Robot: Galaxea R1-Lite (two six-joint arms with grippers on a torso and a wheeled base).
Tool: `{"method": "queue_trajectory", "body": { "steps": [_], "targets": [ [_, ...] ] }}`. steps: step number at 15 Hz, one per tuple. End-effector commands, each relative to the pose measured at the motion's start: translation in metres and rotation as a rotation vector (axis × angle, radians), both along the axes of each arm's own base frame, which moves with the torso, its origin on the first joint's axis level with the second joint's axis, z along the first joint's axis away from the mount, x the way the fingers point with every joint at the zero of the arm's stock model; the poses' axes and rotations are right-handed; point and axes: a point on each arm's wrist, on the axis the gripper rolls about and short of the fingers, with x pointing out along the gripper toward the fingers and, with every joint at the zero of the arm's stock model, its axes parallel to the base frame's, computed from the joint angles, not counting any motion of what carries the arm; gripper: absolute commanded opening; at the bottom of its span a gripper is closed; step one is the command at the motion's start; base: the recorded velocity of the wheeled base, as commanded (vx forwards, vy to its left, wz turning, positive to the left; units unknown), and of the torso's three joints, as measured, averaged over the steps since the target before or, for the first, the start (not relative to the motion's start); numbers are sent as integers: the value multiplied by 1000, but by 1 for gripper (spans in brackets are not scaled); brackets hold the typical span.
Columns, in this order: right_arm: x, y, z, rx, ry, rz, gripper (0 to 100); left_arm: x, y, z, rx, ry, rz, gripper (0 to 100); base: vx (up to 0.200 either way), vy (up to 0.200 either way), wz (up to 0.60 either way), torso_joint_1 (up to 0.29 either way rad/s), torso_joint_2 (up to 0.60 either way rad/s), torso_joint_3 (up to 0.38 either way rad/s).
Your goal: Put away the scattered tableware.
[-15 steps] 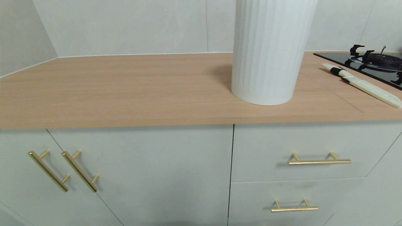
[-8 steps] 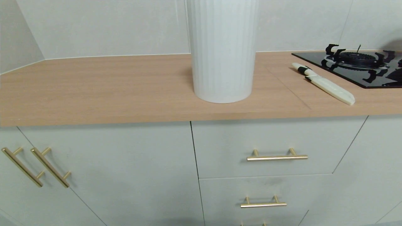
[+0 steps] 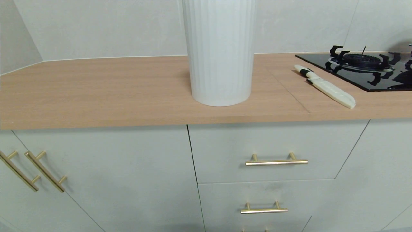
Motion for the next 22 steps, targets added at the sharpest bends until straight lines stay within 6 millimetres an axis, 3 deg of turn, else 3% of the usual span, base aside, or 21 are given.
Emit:
{"method": "queue_trajectory", "body": {
  "steps": [1,5,17,22],
  "targets": [
    [0,0,0,0,1,0,100,0,0,0,-3,0,1,100,200,0,0,2,-2,-2],
    [0,0,0,0,1,0,100,0,0,0,-4,0,1,100,200,0,0,-1,0,4],
    [0,0,0,0,1,0,100,0,0,0,-3,0,1,100,0,0,0,1,-8,-3],
    [0,0,0,0,1,0,100,0,0,0,-3,0,1,100,0,0,0,92,-321,-278]
  ]
}}
